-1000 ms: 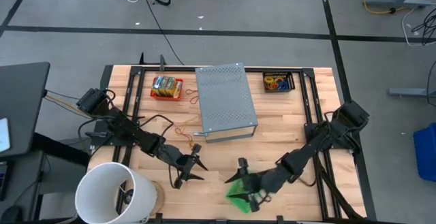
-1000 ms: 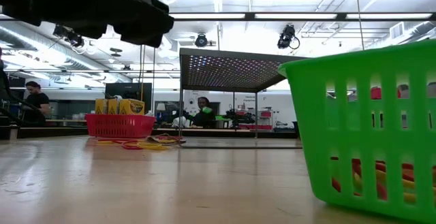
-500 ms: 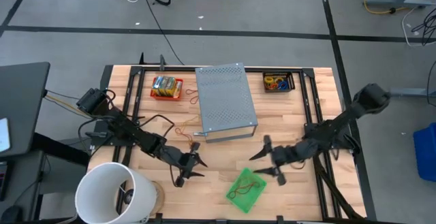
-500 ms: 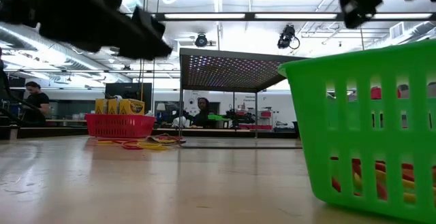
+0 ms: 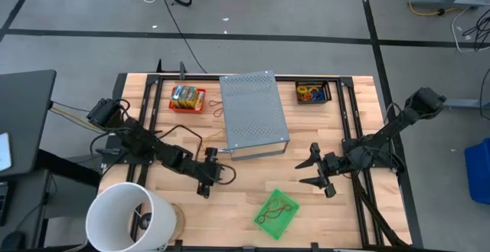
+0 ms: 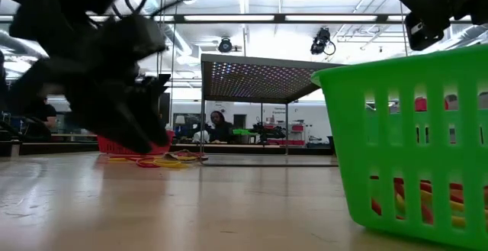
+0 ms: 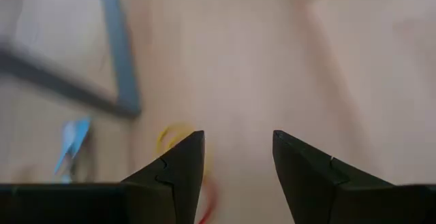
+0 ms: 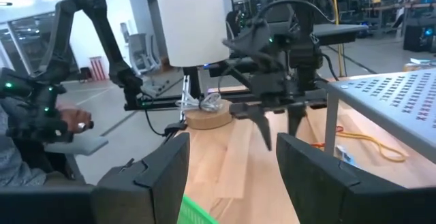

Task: Pick & Place Office Desk Supplies
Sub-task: Put the yellow rubber band into the green basket

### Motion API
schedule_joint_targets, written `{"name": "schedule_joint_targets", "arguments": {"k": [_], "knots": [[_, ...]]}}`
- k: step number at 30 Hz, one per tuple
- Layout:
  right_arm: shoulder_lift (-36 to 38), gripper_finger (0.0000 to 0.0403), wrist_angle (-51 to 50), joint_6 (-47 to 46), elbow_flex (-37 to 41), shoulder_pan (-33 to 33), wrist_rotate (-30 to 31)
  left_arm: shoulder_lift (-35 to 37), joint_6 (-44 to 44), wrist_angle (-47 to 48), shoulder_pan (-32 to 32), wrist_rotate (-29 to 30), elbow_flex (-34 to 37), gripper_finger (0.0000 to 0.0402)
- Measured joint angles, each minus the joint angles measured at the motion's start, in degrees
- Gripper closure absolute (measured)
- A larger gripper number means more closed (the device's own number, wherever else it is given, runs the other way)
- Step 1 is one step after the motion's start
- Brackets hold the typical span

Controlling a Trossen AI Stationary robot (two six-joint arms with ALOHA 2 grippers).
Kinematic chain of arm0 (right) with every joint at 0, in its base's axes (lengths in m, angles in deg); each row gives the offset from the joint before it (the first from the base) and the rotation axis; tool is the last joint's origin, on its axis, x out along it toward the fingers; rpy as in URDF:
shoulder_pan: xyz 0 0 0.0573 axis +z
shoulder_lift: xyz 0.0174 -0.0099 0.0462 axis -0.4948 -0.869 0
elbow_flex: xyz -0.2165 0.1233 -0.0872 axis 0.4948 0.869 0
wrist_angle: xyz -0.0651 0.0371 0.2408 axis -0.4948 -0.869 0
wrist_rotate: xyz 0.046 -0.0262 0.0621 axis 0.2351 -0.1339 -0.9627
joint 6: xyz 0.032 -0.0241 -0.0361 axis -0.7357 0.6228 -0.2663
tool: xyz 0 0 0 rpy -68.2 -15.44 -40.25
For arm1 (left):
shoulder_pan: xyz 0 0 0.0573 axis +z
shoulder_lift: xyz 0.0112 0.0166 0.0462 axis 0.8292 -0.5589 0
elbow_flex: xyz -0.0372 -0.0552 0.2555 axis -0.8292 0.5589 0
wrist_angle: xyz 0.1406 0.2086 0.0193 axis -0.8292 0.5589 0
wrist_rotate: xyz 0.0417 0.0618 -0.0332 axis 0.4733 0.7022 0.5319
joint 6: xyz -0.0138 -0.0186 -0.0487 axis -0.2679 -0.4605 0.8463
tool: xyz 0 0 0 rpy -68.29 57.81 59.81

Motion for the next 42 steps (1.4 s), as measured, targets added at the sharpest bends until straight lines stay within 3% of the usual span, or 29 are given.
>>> {"name": "schedule_joint_targets", "arguments": {"k": [5, 13, 17, 21, 23, 29, 42], "knots": [[0.0, 0.0177, 0.1, 1.0, 0.0, 0.0, 0.2, 0.0, -0.7, 6.8, 4.0, 0.0, 0.0, 0.0222], [0.0, 0.0177, 0.0, 1.1, 0.0, -0.1, 0.2, 0.2, -5.8, 7.6, 8.9, -3.0, -0.1, 0.0241], [0.0, 0.0177, 0.0, 1.1, 0.0, -0.1, 0.2, 0.2, -7.3, 7.5, 9.8, -6.4, -0.1, 0.0293], [0.0, 0.0177, 0.0, 1.2, 0.0, -0.1, 0.7, 0.2, -8.4, 7.2, 9.5, -8.6, 0.0, 0.0379], [-0.1, 0.0177, 0.0, 1.2, 0.0, -0.1, 0.9, 0.1, -9.1, 6.7, 9.1, -8.3, 0.0, 0.0393], [-0.1, 0.0177, 0.0, 1.2, 0.0, -0.1, 1.1, -0.1, -9.3, 4.0, 6.3, -7.5, -0.9, 0.0398], [-0.1, 0.0177, 0.0, 1.8, 0.0, -0.1, 1.2, -0.1, -13.7, 3.3, -1.9, -3.5, -11.2, 0.04]]}}
